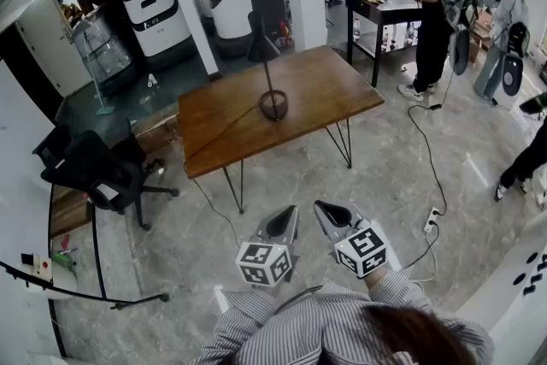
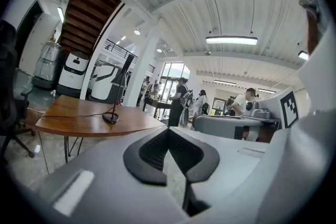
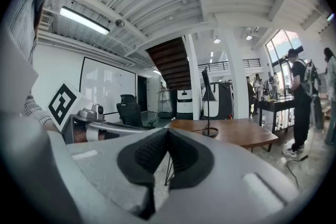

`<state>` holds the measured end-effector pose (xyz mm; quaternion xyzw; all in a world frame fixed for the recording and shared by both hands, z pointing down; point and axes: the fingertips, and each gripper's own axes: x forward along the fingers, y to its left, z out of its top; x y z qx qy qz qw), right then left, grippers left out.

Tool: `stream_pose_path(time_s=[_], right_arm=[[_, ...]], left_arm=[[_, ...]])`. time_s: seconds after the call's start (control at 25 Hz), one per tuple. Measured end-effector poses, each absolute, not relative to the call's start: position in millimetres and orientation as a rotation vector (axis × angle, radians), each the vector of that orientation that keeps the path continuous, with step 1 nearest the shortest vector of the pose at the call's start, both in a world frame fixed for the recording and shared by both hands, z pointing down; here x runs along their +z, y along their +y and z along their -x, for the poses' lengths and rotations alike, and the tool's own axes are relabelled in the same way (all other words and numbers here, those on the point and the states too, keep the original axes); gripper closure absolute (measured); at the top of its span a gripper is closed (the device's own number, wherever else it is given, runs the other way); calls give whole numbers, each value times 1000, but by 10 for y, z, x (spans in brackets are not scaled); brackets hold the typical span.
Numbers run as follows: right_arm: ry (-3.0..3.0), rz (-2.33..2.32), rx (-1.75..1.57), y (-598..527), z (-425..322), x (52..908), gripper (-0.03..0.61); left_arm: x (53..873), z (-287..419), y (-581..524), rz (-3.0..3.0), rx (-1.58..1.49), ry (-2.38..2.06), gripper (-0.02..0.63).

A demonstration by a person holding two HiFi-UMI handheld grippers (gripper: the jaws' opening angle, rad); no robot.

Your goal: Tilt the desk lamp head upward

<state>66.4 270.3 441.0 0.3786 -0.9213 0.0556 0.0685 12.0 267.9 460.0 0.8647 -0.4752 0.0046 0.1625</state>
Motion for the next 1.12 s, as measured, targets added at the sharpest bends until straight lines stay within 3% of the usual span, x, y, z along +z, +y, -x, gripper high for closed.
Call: stream_pose_path(time_s=[1.12], right_arm=[[-2820,-1119,91,2258,-998,4476,577]], left_arm=[[4740,-168,2182,-2433,-22,-1393,611]])
